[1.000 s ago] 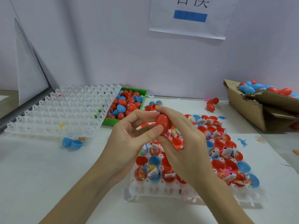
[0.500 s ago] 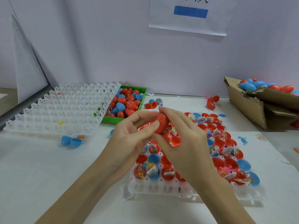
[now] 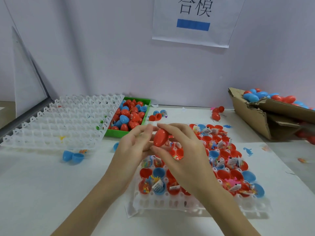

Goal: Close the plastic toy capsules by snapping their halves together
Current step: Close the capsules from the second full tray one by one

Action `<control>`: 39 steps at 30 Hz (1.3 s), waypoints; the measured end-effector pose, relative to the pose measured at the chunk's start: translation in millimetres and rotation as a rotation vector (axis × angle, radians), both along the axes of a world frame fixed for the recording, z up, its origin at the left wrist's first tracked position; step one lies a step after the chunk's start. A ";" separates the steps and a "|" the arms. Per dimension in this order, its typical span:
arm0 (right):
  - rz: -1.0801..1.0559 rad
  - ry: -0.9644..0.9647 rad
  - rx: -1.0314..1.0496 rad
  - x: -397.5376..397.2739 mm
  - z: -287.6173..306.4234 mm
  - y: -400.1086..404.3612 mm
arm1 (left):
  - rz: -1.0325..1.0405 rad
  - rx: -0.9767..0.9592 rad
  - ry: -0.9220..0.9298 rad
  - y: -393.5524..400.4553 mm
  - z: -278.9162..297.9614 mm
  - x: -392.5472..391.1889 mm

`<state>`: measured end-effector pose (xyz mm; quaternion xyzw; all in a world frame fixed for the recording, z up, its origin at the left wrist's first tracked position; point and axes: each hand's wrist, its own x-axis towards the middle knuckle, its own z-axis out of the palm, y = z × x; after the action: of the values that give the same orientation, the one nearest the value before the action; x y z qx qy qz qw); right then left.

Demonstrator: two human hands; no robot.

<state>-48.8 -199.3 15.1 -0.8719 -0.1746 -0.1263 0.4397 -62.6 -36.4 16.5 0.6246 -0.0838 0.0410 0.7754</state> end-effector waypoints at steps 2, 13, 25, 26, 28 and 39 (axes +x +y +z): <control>-0.025 0.031 -0.022 5.0 5.5 -6.6 | 0.297 0.230 -0.204 1.5 -4.7 0.4; 0.145 0.346 1.755 106.0 100.7 -106.4 | 0.470 0.562 -0.597 2.6 -3.4 -3.6; -0.193 0.207 0.148 104.9 32.3 -61.6 | 0.456 0.609 -0.642 4.5 -2.3 -2.7; -0.177 0.158 -0.015 107.4 29.2 -58.6 | 0.463 0.602 -0.630 4.5 -2.1 -2.3; -0.134 0.109 -0.299 114.4 22.7 -55.2 | 0.481 0.597 -0.614 5.1 -1.5 -1.6; -0.187 0.185 -0.781 147.3 30.6 -71.0 | 0.476 0.600 -0.571 7.9 -2.1 0.9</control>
<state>98.5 -270.4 45.7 -0.9930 -0.0892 -0.0107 0.0762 -61.7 -28.4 14.4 0.7864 -0.1562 0.3616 0.4758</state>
